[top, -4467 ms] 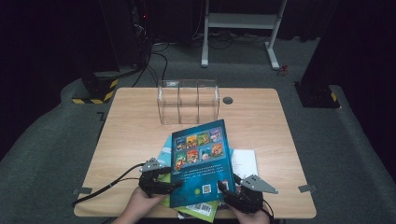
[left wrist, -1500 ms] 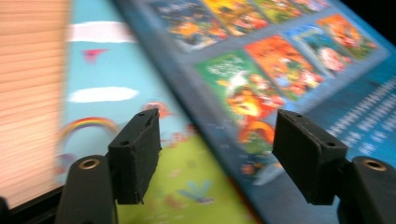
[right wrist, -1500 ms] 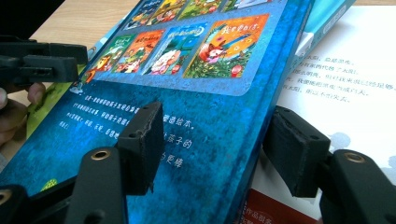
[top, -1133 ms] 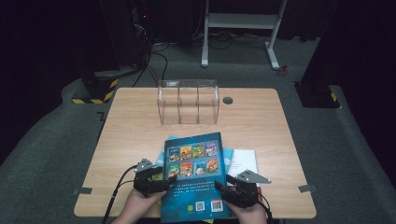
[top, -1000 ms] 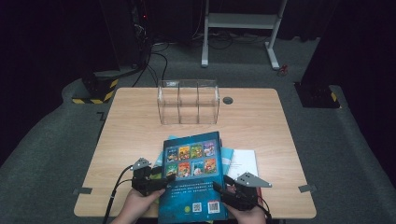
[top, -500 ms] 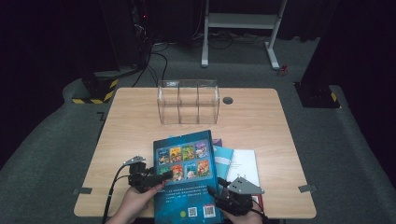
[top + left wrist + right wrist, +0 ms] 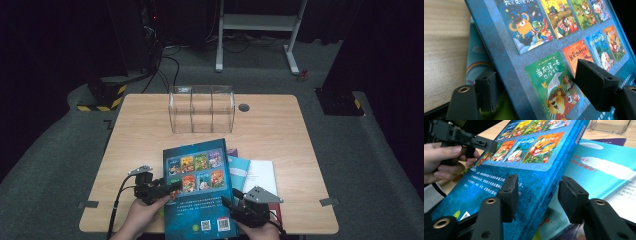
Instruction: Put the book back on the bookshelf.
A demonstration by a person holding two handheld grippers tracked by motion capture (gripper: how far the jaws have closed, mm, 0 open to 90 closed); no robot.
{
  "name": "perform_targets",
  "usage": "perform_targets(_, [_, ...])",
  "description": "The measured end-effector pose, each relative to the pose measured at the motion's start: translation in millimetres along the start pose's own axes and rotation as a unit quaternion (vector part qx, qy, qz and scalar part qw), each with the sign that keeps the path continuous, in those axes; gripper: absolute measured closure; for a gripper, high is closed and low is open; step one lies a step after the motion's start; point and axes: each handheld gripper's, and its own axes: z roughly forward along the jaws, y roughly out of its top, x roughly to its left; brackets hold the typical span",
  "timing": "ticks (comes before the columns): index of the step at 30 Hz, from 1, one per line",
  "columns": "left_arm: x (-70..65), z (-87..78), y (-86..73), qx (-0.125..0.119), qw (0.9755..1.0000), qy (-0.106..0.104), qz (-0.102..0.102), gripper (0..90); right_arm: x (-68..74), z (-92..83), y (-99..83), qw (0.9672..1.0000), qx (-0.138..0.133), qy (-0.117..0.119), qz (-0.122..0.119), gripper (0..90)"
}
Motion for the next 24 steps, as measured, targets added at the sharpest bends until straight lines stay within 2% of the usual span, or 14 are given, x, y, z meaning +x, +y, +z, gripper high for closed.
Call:
perform_targets(2, [-2.1, -6.2, 3.4, -0.02, 0.9997, -0.007, 0.005, 34.7, -2.8, -2.3, 2.7, 0.9999, -0.004, 0.001, 0.016, 54.7])
perform_targets(3, [-2.1, -6.2, 3.4, -0.02, 0.9997, -0.007, 0.005, 35.6, -2.8, -2.3, 2.7, 0.9999, -0.004, 0.001, 0.016, 54.7])
perform_targets(7, [-8.6, -19.0, 9.5, -0.057, 0.998, -0.014, 0.024, 40.5, -3.7, -5.5, 10.7, 0.9994, -0.01, 0.0, 0.033, 58.7])
perform_targets(11, [-12.3, -31.6, 14.5, -0.091, 0.995, -0.029, 0.03, 45.6, 0.4, -11.5, 21.7, 0.9994, -0.024, -0.003, 0.027, 64.1])
perform_targets(15, [-18.0, -43.2, 19.1, -0.127, 0.9899, -0.037, 0.05, 48.9, 8.8, -17.2, 34.3, 0.9991, -0.039, -0.017, 0.008, 66.9])
perform_targets(17, [-22.1, -48.9, 20.8, -0.149, 0.9862, -0.035, 0.063, 50.1, 11.5, -17.5, 39.2, 0.9987, -0.044, -0.024, 0.001, 67.5])
perform_targets(21, [-28.2, -55.8, 25.2, -0.173, 0.9805, -0.027, 0.089, 51.0, 12.9, -15.3, 46.0, 0.998, -0.054, -0.032, -0.006, 68.6])
perform_targets(24, [-31.7, -59.5, 29.7, -0.196, 0.975, -0.024, 0.103, 52.9, 14.1, -11.8, 52.2, 0.9968, -0.063, -0.045, -0.017, 69.2])
